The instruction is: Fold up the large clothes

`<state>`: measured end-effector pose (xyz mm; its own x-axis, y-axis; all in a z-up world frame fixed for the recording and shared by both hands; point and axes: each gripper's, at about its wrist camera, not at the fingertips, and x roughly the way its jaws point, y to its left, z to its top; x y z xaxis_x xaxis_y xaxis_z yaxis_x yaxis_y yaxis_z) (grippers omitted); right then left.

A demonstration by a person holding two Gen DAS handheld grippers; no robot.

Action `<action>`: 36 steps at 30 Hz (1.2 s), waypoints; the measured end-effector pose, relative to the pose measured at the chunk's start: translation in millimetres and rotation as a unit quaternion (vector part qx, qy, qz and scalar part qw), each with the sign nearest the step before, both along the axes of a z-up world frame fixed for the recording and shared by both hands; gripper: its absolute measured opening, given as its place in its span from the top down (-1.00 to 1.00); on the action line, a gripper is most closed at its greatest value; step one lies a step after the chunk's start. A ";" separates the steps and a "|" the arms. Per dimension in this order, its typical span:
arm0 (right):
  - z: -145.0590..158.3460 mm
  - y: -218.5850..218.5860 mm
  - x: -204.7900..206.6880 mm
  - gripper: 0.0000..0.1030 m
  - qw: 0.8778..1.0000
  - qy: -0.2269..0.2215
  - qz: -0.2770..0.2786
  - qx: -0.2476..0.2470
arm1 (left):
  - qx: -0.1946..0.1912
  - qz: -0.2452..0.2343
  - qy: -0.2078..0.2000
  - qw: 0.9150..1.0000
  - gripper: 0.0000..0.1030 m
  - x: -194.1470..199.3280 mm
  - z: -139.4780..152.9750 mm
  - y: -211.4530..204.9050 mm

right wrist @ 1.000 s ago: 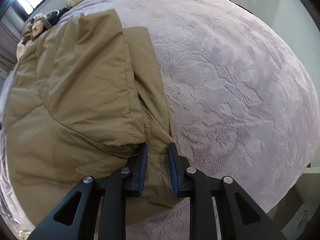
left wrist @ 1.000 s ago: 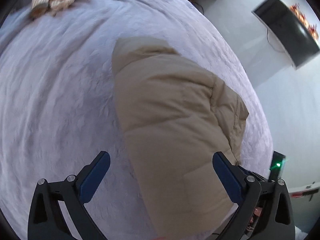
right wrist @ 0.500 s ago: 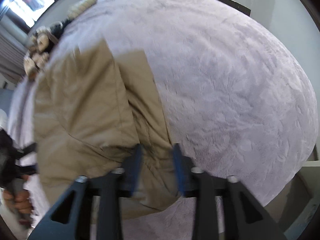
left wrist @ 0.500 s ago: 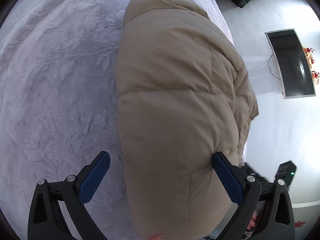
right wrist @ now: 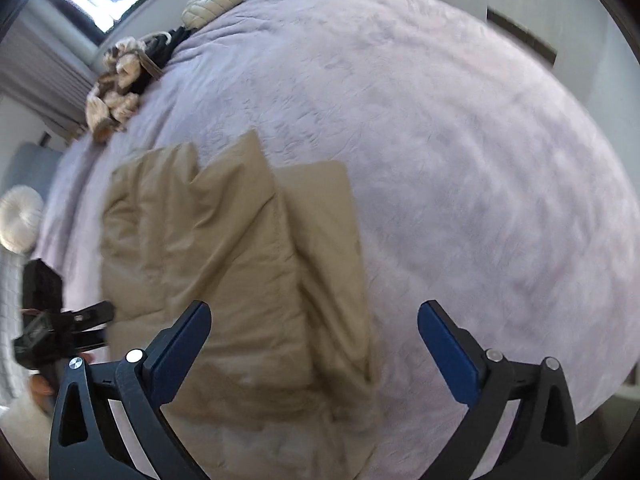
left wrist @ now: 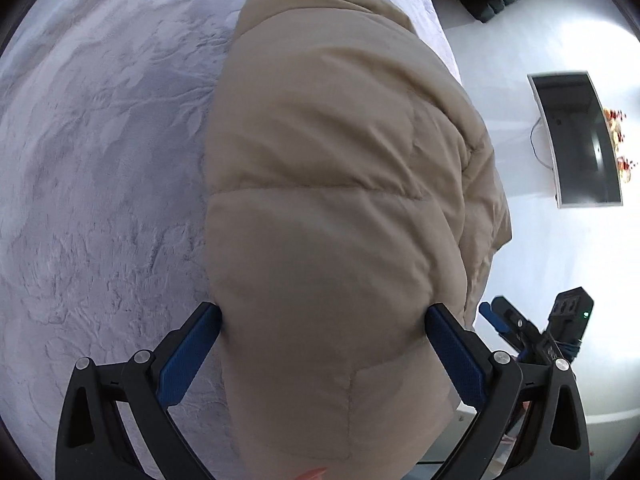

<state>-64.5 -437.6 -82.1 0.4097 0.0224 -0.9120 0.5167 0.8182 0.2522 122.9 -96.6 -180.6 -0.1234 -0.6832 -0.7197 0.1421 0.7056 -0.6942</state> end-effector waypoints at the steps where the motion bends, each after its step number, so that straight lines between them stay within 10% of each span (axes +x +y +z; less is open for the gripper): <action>1: -2.1 -8.3 -1.7 -0.99 1.000 -0.007 -0.020 0.011 | -0.002 0.006 0.002 1.000 -0.98 -0.2 -0.9 1.7; 3: -13.3 -29.0 -5.4 -0.74 0.997 -0.014 -0.057 0.057 | -0.008 0.016 0.008 1.000 -0.98 -2.1 -4.2 6.1; 5: -37.6 -48.3 -8.8 0.67 0.989 0.005 -0.090 0.116 | -0.015 0.021 0.021 0.999 -0.98 -2.9 -9.4 5.7; 6: -52.4 -55.6 -8.3 0.87 0.984 0.005 -0.097 0.151 | -0.016 0.022 0.024 0.999 -0.98 -3.4 -11.5 4.9; 13: -120.9 -48.6 18.6 0.89 0.970 0.036 -0.034 0.236 | 0.018 0.013 0.003 1.000 -0.98 -15.5 -14.8 -32.6; 18: -94.0 -57.5 16.1 0.76 0.984 0.047 -0.004 0.175 | 0.045 0.013 -0.013 0.999 -0.98 -24.6 -9.1 -53.1; 20: -72.5 -63.9 8.1 -0.40 0.989 0.037 0.004 0.143 | 0.055 0.015 -0.019 0.998 -0.98 -27.0 -7.1 -58.8; 22: -54.8 -68.4 2.0 -0.99 0.990 0.014 0.009 0.141 | 0.064 0.017 -0.024 0.997 -0.98 -30.0 -5.2 -66.5; 27: -39.2 -58.9 10.3 -0.99 0.977 -0.007 0.074 0.198 | 0.079 0.017 -0.034 0.996 -0.98 -37.1 1.5 -76.9; 36: -101.7 -41.8 55.5 -0.99 0.970 0.062 0.123 0.199 | 0.071 0.016 -0.029 0.997 -0.98 -34.7 9.2 -71.1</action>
